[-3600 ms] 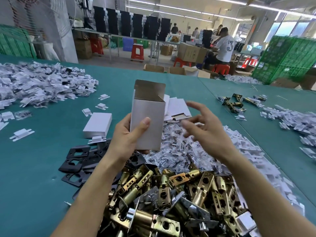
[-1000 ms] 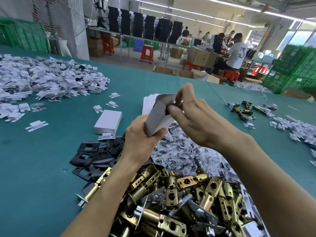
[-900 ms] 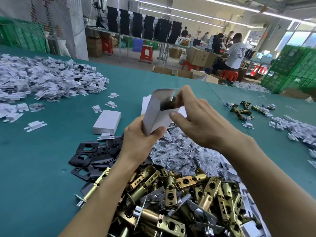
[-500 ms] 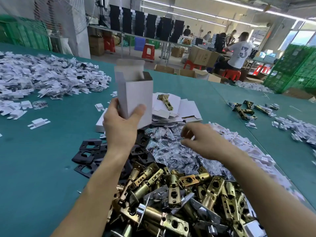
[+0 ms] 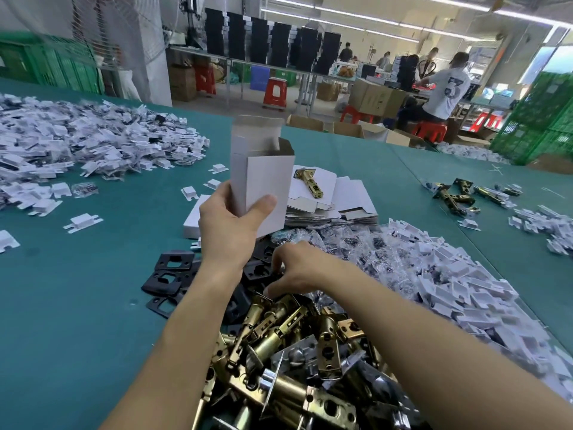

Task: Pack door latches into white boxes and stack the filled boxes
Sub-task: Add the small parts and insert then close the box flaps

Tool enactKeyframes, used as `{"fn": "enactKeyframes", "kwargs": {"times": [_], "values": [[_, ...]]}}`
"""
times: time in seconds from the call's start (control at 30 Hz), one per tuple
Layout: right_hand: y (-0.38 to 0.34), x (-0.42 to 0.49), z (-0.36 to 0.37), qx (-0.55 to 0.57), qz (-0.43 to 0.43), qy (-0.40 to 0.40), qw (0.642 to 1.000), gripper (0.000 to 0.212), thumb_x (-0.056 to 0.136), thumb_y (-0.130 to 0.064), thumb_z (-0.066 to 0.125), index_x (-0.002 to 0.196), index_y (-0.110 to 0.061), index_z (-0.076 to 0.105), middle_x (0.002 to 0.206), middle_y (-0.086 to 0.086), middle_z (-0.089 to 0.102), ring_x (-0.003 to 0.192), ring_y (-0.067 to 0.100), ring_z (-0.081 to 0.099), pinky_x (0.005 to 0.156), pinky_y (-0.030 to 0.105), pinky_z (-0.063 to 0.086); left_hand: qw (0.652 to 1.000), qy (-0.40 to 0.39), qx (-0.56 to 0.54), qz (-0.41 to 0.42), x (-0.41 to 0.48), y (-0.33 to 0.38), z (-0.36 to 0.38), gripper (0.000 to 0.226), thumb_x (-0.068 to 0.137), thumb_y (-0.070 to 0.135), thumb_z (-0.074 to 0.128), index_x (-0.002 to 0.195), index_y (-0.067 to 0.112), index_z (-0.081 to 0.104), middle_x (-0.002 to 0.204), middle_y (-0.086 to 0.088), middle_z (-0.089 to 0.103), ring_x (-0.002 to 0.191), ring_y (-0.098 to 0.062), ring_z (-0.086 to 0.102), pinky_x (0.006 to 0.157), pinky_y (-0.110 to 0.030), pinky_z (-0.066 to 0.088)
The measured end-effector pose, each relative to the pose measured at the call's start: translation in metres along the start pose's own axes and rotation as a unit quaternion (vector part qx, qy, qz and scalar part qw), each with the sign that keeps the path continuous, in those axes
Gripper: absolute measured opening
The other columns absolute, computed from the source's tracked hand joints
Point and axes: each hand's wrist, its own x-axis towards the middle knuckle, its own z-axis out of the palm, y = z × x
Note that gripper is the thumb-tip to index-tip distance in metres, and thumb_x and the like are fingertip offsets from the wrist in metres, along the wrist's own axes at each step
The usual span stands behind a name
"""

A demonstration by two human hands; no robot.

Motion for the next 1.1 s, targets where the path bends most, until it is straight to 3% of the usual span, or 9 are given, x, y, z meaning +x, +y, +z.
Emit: {"fn": "enactKeyframes", "kwargs": {"times": [0.23, 0.37, 0.47, 0.53, 0.6, 0.7, 0.83, 1.03, 1.1], "values": [[-0.004, -0.007, 0.000, -0.056, -0.023, 0.022, 0.998, 0.026, 0.082, -0.032, 0.067, 0.071, -0.015, 0.051, 0.085, 0.006, 0.058, 0.067, 0.021, 0.057, 0.058, 0.033, 0.051, 1.000, 0.001, -0.017, -0.006, 0.001, 0.000, -0.001, 0.028, 0.078, 0.018, 0.085, 0.094, 0.032, 0.067, 0.088, 0.018, 0.075, 0.084, -0.005, 0.071, 0.072, -0.022, 0.056], [0.010, -0.018, -0.013, 0.023, -0.050, 0.056, 0.997, 0.018, 0.097, -0.018, 0.053, 0.096, -0.007, 0.067, 0.086, 0.008, 0.065, 0.074, 0.024, 0.065, 0.066, 0.036, 0.054, 1.000, -0.005, -0.024, -0.016, 0.001, 0.001, -0.003, 0.027, 0.080, 0.016, 0.084, 0.094, 0.031, 0.067, 0.089, 0.017, 0.075, 0.085, -0.004, 0.071, 0.071, -0.018, 0.055], [0.027, -0.033, -0.024, 0.112, -0.059, 0.103, 0.987, 0.020, 0.101, -0.016, 0.053, 0.115, -0.015, 0.068, 0.080, -0.010, 0.065, 0.063, 0.003, 0.064, 0.056, 0.017, 0.047, 0.998, -0.029, -0.029, -0.037, -0.001, 0.001, -0.003, 0.020, 0.085, 0.019, 0.079, 0.096, 0.031, 0.067, 0.092, 0.014, 0.075, 0.088, -0.007, 0.072, 0.073, -0.022, 0.056], [0.039, -0.045, -0.034, 0.193, -0.057, 0.148, 0.968, 0.019, 0.100, -0.013, 0.055, 0.115, -0.018, 0.066, 0.080, -0.003, 0.069, 0.060, 0.002, 0.066, 0.053, 0.020, 0.050, 0.996, -0.056, -0.036, -0.054, -0.003, 0.001, -0.002, 0.018, 0.087, 0.020, 0.077, 0.098, 0.031, 0.067, 0.094, 0.014, 0.075, 0.089, -0.007, 0.072, 0.075, -0.024, 0.058], [0.049, -0.060, -0.044, 0.284, -0.059, 0.183, 0.939, 0.015, 0.100, -0.008, 0.055, 0.107, -0.017, 0.065, 0.088, 0.009, 0.071, 0.068, 0.015, 0.072, 0.060, 0.030, 0.056, 0.993, -0.086, -0.043, -0.065, -0.006, 0.002, 0.000, 0.021, 0.087, 0.019, 0.077, 0.101, 0.030, 0.067, 0.094, 0.014, 0.075, 0.089, -0.006, 0.072, 0.077, -0.025, 0.059], [0.054, -0.083, -0.055, 0.421, -0.081, 0.222, 0.876, 0.013, 0.098, -0.002, 0.056, 0.101, -0.010, 0.066, 0.091, 0.019, 0.068, 0.073, 0.029, 0.074, 0.065, 0.029, 0.060, 0.987, -0.125, -0.060, -0.078, -0.010, 0.003, 0.002, 0.024, 0.082, 0.020, 0.079, 0.101, 0.029, 0.068, 0.092, 0.013, 0.076, 0.087, -0.005, 0.072, 0.076, -0.024, 0.060], [0.056, -0.106, -0.067, 0.450, -0.119, 0.302, 0.832, 0.017, 0.093, -0.003, 0.061, 0.094, -0.016, 0.071, 0.090, 0.018, 0.072, 0.076, 0.031, 0.073, 0.066, 0.031, 0.061, 0.975, -0.197, -0.076, -0.065, -0.015, 0.007, 0.002, 0.037, 0.071, 0.030, 0.079, 0.106, 0.029, 0.070, 0.102, 0.008, 0.077, 0.094, -0.008, 0.072, 0.076, -0.019, 0.057], [0.072, -0.107, -0.055, 0.349, -0.041, 0.294, 0.889, 0.012, 0.095, -0.004, 0.062, 0.095, -0.015, 0.068, 0.085, 0.011, 0.074, 0.068, 0.021, 0.073, 0.055, 0.024, 0.054, 0.967, -0.202, -0.153, -0.037, -0.019, 0.011, 0.006, 0.034, 0.079, 0.029, 0.078, 0.111, 0.032, 0.068, 0.108, 0.006, 0.075, 0.101, -0.011, 0.070, 0.086, -0.030, 0.058], [0.076, -0.105, -0.046, 0.357, -0.024, 0.281, 0.891, 0.012, 0.095, -0.002, 0.061, 0.096, -0.012, 0.066, 0.089, 0.015, 0.073, 0.068, 0.022, 0.073, 0.057, 0.025, 0.056, 0.971, -0.191, -0.140, -0.027, -0.019, 0.013, 0.006, 0.036, 0.076, 0.031, 0.080, 0.110, 0.032, 0.067, 0.104, 0.009, 0.075, 0.097, -0.009, 0.071, 0.080, -0.028, 0.059]]}}
